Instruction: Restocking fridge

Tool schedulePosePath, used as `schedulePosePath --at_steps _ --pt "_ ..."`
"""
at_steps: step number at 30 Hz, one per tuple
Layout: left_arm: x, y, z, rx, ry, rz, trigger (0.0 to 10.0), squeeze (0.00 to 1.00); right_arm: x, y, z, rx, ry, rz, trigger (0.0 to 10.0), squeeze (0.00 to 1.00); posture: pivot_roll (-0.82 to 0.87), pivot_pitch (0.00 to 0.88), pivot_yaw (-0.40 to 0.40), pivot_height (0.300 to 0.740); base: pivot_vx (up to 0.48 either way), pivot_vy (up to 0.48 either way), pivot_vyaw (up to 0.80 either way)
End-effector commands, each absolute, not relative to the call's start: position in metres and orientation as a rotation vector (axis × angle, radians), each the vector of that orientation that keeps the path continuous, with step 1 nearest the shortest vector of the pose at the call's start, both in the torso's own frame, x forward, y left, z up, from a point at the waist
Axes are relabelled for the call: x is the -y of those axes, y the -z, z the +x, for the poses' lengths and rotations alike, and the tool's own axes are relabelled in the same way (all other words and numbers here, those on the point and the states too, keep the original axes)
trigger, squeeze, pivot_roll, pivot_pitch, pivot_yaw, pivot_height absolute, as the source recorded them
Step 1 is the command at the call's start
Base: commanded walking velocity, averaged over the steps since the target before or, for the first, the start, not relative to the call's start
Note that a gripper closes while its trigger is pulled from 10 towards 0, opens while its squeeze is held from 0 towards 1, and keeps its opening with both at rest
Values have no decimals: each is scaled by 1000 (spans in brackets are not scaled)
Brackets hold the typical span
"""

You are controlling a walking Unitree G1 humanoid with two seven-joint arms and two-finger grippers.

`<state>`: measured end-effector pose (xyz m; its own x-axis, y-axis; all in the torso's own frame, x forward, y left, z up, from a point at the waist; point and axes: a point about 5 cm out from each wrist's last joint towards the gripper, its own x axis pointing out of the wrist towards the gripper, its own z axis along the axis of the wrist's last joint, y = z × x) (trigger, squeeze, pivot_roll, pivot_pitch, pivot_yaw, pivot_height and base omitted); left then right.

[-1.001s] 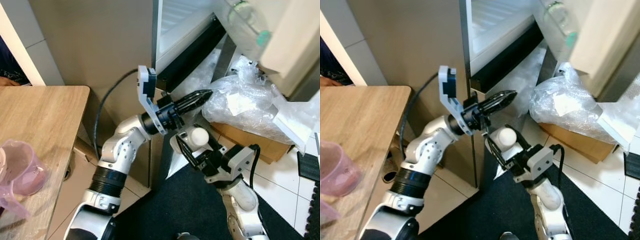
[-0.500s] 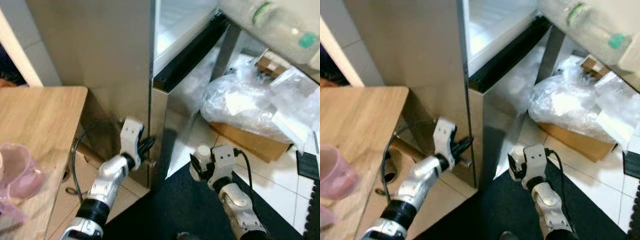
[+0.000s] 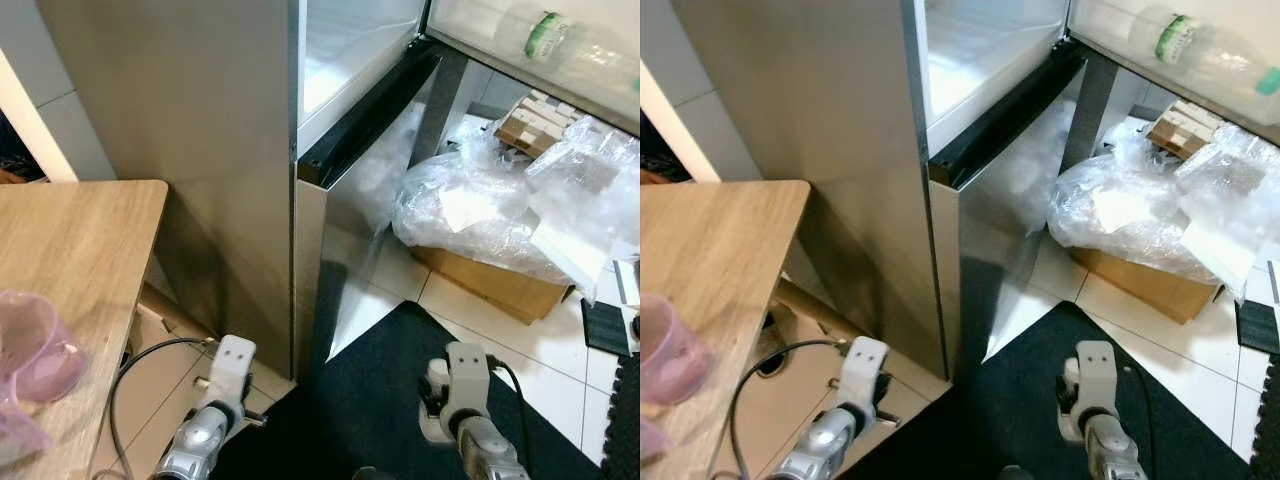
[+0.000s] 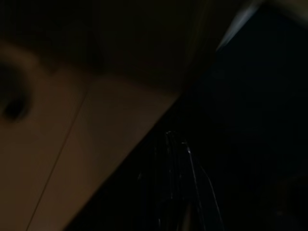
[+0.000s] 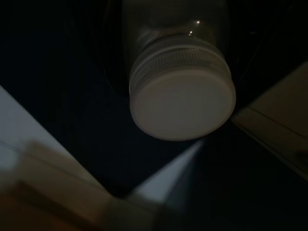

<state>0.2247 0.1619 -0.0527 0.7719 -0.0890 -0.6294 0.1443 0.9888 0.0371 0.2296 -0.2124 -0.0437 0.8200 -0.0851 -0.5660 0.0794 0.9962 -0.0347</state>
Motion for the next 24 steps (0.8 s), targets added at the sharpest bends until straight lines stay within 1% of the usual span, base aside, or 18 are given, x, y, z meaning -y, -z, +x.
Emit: schedulePosePath --at_steps 1,11,14,24 --pt "-167 58 218 -697 73 73 10000 0 208 45 228 -601 90 -7 10000 0 -147 71 -13 740 0 0 0" --pt "-169 60 216 -684 10 31 10000 0 207 46 229 -594 92 -25 10000 0 -150 65 -13 740 0 0 0" --pt "-171 64 210 -706 -12 41 10000 0 207 48 226 -607 85 -37 10000 0 -153 62 -10 740 0 0 0" --pt "-170 67 205 -721 -9 53 10000 0 205 52 220 -626 74 -46 10000 0 -151 64 -10 740 0 0 0"
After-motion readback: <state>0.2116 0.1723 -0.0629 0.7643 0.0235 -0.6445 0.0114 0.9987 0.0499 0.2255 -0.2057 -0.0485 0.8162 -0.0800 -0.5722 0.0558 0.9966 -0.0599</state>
